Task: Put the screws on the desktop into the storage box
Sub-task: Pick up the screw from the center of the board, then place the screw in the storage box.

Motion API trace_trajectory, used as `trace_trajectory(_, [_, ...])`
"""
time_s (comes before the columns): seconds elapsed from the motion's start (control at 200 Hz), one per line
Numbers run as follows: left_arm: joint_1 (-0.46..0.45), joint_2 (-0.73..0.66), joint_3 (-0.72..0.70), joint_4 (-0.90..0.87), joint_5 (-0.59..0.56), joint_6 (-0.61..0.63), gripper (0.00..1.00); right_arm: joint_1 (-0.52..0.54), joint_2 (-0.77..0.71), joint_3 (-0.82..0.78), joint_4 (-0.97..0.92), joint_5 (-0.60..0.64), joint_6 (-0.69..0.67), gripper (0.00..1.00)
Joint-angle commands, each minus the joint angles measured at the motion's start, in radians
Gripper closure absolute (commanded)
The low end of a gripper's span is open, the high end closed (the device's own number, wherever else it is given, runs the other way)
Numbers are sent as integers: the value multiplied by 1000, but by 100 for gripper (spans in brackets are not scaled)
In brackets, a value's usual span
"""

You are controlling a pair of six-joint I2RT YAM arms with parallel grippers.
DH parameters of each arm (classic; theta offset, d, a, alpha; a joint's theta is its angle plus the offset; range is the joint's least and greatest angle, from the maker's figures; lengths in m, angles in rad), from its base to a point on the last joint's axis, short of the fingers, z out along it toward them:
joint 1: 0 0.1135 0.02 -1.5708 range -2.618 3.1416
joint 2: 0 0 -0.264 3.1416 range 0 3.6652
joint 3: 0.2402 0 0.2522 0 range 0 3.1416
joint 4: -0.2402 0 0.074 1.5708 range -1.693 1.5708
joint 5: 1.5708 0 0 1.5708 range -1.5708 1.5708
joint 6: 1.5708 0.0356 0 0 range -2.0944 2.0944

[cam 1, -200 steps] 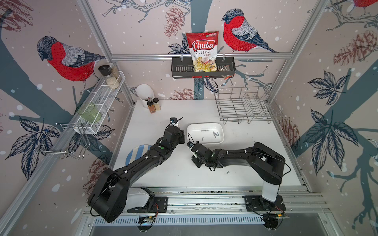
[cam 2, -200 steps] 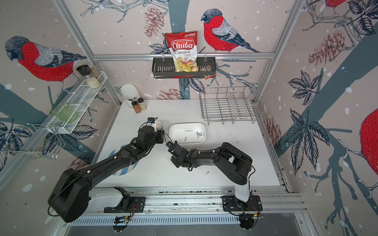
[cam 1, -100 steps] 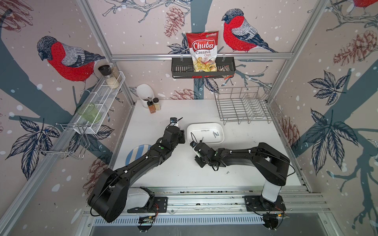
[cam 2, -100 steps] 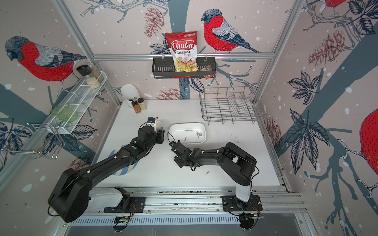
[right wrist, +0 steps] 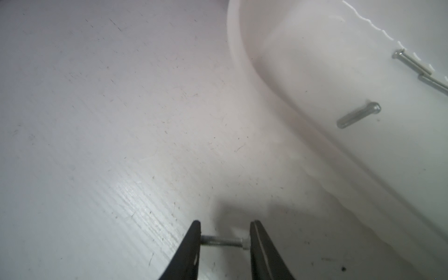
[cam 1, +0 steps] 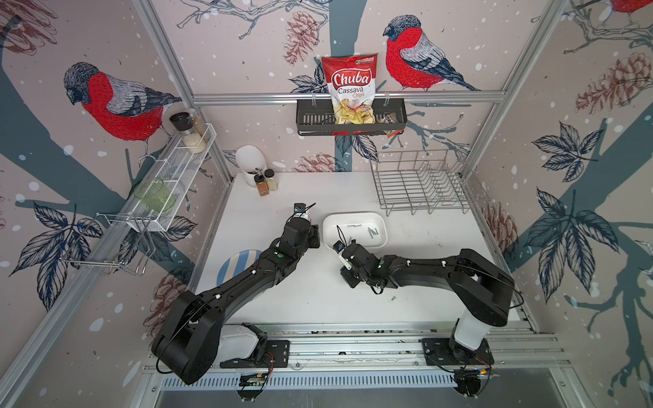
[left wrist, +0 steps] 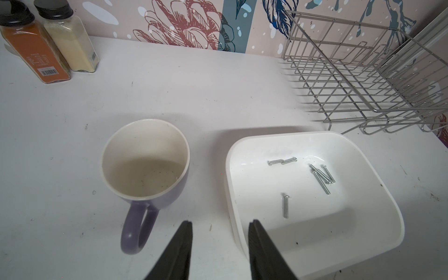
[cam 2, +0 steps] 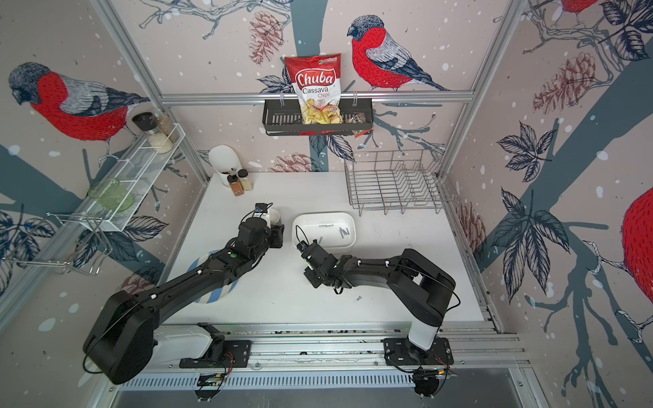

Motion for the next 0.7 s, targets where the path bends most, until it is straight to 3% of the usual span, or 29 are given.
trace_trajectory(0.0, [3, -3, 3, 28, 0, 4, 58, -13, -49, -15, 3, -15, 0, 76])
trace_trajectory(0.36, [3, -6, 8, 31, 18, -3, 57, -178, -247, 10, -71, -82, -12, 75])
trace_trajectory(0.695, [2, -21, 0, 43, 63, -13, 57, -386, -34, 169, -93, -107, -50, 74])
